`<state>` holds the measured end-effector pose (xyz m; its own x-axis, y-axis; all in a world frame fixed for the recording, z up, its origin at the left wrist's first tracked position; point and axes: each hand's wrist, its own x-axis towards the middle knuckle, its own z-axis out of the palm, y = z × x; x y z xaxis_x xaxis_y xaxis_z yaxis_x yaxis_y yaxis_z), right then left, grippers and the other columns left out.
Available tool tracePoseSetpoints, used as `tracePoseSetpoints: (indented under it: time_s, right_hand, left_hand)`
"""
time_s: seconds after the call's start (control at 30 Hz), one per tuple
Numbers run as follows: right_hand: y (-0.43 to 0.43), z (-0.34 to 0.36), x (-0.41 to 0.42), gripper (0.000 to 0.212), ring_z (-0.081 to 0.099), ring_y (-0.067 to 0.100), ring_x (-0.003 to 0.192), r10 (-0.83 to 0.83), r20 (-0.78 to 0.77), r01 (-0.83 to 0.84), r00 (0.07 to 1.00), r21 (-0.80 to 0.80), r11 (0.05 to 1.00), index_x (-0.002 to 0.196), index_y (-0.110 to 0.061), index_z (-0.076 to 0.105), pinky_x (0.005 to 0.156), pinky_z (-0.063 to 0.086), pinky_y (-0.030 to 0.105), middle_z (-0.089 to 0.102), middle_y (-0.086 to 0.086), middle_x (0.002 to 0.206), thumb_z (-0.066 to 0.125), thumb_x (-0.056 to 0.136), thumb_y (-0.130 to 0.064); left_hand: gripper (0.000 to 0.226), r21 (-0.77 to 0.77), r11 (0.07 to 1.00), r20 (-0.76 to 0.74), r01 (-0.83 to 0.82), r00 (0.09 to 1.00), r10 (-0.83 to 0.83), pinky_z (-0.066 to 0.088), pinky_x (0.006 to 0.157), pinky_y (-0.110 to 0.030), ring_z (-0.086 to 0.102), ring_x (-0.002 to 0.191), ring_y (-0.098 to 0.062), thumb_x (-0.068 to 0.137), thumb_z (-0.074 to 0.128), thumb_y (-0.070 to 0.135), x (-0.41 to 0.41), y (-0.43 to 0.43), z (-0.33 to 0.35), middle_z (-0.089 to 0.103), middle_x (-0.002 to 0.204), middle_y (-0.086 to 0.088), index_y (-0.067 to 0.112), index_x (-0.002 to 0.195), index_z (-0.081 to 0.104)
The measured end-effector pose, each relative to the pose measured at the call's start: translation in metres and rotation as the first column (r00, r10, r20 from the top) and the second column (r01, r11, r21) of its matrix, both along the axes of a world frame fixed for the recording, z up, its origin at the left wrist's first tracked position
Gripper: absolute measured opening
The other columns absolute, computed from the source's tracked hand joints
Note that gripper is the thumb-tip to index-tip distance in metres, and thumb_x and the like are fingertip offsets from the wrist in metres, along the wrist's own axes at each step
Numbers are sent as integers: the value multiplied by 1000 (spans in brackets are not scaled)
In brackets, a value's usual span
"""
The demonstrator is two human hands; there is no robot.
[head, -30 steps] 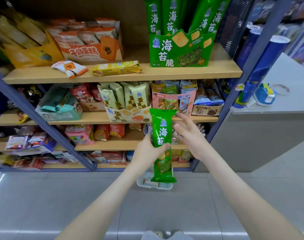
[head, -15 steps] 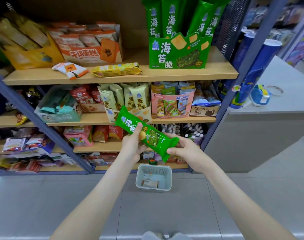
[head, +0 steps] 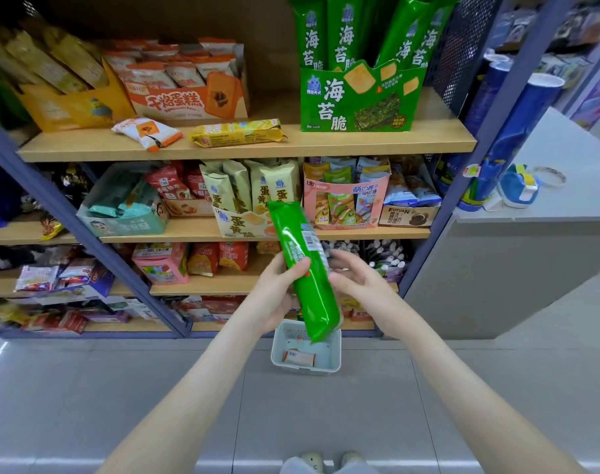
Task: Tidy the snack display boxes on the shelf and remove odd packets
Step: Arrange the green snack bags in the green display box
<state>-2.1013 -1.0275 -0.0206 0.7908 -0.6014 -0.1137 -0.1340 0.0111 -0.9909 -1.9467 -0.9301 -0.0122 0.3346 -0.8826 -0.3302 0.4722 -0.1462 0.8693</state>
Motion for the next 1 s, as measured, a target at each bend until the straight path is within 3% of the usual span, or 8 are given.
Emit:
tracePoseSetpoints:
  time_s: [0.2, 0.33, 0.43, 0.57, 0.73, 0.83, 0.9, 1.0]
  right_hand:
    - [-1, 3, 4, 45, 60, 8, 114, -31, -31, 31, 999, -14, 999, 132, -31, 54, 102, 48, 40, 63, -9, 127, 67, 90, -20]
    - [-2, 3, 1, 62, 58, 14, 119, -8, 6, 8, 1000, 37, 999, 138, -24, 50, 104, 45, 45, 62, -5, 130, 72, 81, -32]
    - [-5, 6, -1, 52, 61, 20, 116, -25, 162, -15, 987, 244, 970, 138, -24, 51, 98, 49, 41, 63, 2, 129, 62, 87, -23]
    - [-11, 9, -3, 52, 61, 24, 112, -75, 240, 11, 968, 260, 966, 139, -29, 48, 91, 53, 40, 60, 5, 128, 62, 91, -15]
    - [-10, 10, 4, 58, 61, 20, 112, -78, 229, 16, 970, 259, 966, 140, -25, 44, 85, 53, 34, 60, 5, 132, 66, 88, -13]
    - [-8, 11, 9, 55, 60, 21, 117, -81, 195, 31, 978, 245, 969, 141, -23, 44, 86, 54, 35, 61, 2, 131, 61, 89, -17]
    - [-8, 11, 9, 55, 58, 20, 120, -91, 180, 50, 979, 220, 974, 141, -25, 44, 92, 52, 38, 61, 0, 132, 60, 89, -18]
    - [-11, 12, 8, 51, 59, 21, 120, -96, 154, 69, 983, 169, 983, 140, -27, 47, 94, 51, 37, 62, -1, 131, 60, 92, -14]
  left_hand:
    - [53, -40, 987, 9, 156, 988, -155, 44, 102, -57, 60, 118, -34, 82, 67, 18, -6, 4, -1, 64, 128, -10, 22, 133, 53]
    - [52, -37, 978, 29, 203, 979, -202, 50, 97, -51, 62, 116, -30, 82, 66, 17, -5, 5, 3, 65, 127, -8, 23, 132, 54]
    - [46, -53, 986, 79, 157, 985, -152, 55, 87, -41, 65, 111, -21, 83, 66, 19, -7, 2, 4, 66, 124, -5, 23, 128, 56]
    - [34, -52, 998, 168, -28, 985, 36, 58, 78, -37, 71, 93, -19, 94, 60, 12, -7, -2, 2, 72, 103, -8, 17, 127, 53]
    - [24, -42, 999, 435, -20, 900, 36, 56, 88, -38, 67, 104, -17, 99, 54, 17, -7, -8, 12, 68, 111, 2, 33, 117, 59]
    - [26, 84, 996, 623, 20, 779, -68, 49, 99, -35, 60, 111, -10, 97, 54, 39, -9, -14, 19, 65, 119, 6, 33, 122, 57]
    - [47, 153, 988, 712, 20, 691, -124, 48, 98, -33, 61, 110, -10, 90, 57, 54, -7, -16, 23, 66, 121, 5, 26, 128, 58]
    - [38, 114, 993, 722, 8, 686, -89, 56, 86, -33, 69, 94, -9, 94, 55, 48, -1, -19, 26, 72, 106, 3, 20, 116, 67]
